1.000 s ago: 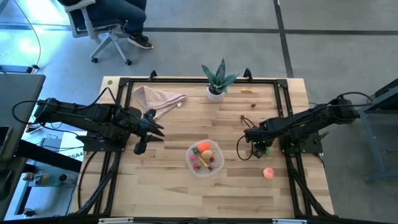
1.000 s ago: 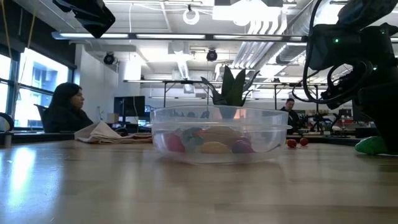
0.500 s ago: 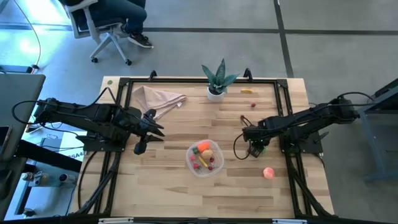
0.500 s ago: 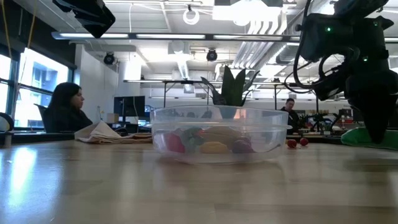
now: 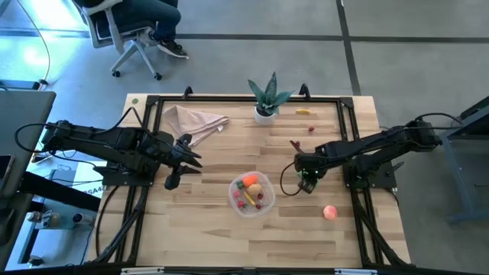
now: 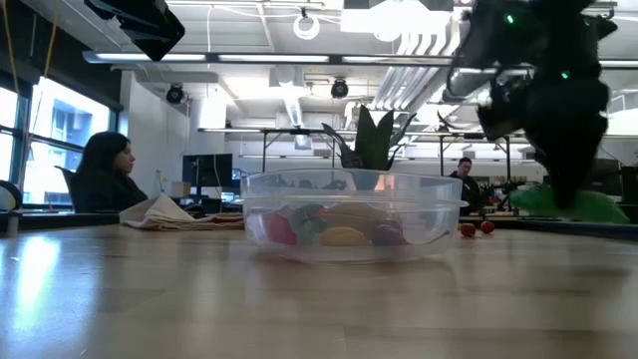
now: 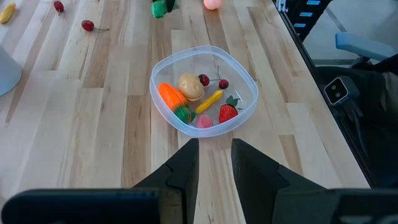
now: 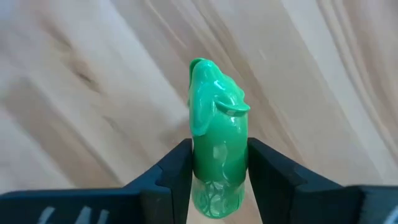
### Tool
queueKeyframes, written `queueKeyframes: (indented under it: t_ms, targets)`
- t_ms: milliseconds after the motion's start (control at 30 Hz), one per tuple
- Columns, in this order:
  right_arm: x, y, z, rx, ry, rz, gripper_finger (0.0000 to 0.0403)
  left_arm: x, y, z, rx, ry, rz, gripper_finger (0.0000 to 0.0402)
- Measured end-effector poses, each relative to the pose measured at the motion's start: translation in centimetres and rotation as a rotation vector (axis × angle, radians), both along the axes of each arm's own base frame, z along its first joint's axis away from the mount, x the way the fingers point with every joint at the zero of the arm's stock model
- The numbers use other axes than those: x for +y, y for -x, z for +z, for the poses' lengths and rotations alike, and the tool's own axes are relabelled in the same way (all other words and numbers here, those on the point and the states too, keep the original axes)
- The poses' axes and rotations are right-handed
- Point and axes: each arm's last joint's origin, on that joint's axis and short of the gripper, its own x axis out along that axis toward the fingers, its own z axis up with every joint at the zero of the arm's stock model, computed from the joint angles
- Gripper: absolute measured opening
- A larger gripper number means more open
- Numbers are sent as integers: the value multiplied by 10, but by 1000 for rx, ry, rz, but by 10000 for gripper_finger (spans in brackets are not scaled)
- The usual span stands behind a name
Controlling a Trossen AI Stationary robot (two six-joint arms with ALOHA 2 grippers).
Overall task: Pick and placing Produce into tupperware
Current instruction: Put the pea into the transparent container
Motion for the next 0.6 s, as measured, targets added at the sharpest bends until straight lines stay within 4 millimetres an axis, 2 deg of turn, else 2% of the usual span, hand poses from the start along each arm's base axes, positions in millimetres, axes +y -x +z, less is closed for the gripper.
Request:
queueKeyframes:
  t_ms: [100,267,433,500,600]
  targets:
    - [3,-17,24,-115,2,51,123,0,0,0,0,0,0,83]
    - [16,-45,81,-368,70,178,123,0,0,0,0,0,0,83]
    - [33,-60,134,-597,194,280,123,0,0,0,0,0,0,83]
    - [38,-67,146,-655,222,314,123,0,0,0,1,0,0,83]
    - [44,-87,144,-643,240,365,123,0,0,0,0,0,0,83]
